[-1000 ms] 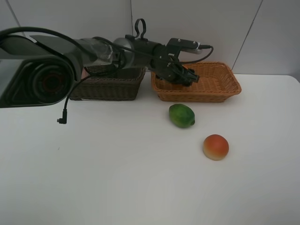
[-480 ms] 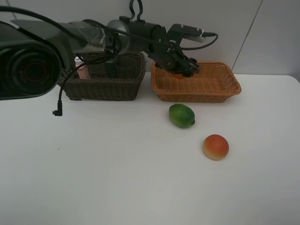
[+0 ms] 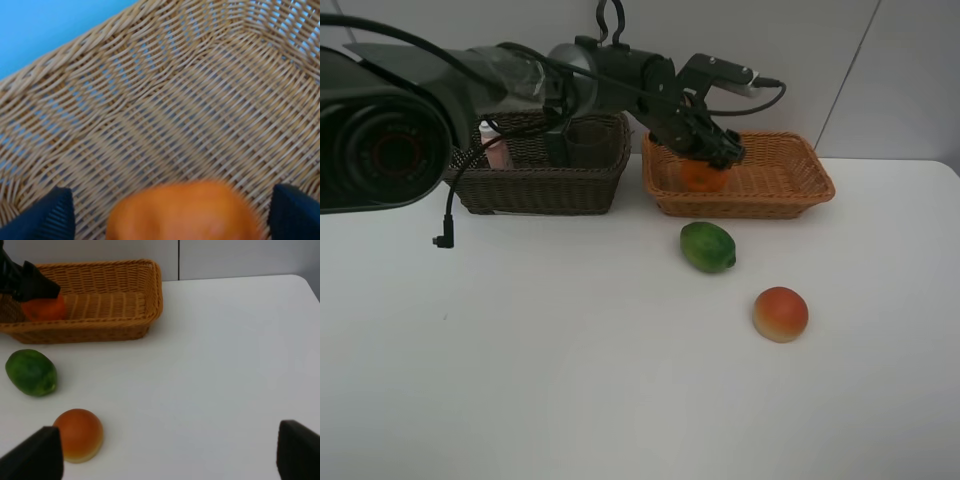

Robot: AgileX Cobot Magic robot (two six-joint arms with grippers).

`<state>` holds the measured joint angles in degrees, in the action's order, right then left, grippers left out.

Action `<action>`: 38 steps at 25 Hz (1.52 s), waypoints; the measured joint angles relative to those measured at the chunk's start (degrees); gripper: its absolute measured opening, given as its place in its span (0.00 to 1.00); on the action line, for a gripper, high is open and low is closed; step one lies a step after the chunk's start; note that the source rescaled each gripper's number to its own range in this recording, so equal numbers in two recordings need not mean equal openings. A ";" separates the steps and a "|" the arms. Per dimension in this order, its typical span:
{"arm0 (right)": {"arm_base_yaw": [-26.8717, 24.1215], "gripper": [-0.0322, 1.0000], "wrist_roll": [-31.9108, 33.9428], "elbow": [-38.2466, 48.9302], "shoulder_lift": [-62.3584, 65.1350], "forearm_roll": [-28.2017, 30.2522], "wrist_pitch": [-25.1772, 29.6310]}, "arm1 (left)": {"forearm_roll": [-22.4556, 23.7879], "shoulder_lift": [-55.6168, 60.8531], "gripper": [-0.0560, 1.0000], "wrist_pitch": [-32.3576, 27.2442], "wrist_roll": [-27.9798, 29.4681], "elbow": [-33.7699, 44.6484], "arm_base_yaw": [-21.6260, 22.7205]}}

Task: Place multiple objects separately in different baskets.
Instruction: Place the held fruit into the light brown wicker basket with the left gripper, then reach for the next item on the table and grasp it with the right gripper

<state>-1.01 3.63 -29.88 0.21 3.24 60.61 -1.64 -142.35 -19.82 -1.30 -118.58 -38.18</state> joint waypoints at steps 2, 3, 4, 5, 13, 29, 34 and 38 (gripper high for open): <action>0.00 0.79 0.00 0.00 0.00 0.00 0.00 | 0.00 0.00 1.00 0.09 -0.72 0.00 0.00; 0.00 0.79 0.00 0.00 0.00 0.00 0.00 | 0.00 0.00 1.00 0.09 -0.78 0.00 0.00; 0.00 0.79 0.00 0.00 0.00 0.00 0.00 | 0.00 0.00 1.00 0.03 -0.80 0.00 0.00; 0.00 0.79 0.00 0.00 0.00 0.00 0.00 | 0.00 0.07 1.00 -0.28 -0.85 0.00 0.00; 0.00 0.79 0.00 0.00 0.00 0.00 0.00 | -1.43 8.20 1.00 -16.61 -0.85 0.00 0.00; 0.00 0.79 0.00 0.00 0.00 0.00 0.00 | -1.91 50.46 1.00 -25.76 -0.74 37.54 14.74; 0.00 0.79 0.00 0.00 0.00 0.00 0.00 | -1.85 68.41 1.00 -25.96 -1.48 52.05 26.40; 0.00 0.79 0.00 0.00 0.00 0.00 0.00 | -1.61 80.11 1.00 -30.25 -5.09 58.16 33.78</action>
<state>-1.01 3.63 -29.88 0.21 3.24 60.61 -3.24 -62.24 -50.07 -6.39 -60.42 -4.40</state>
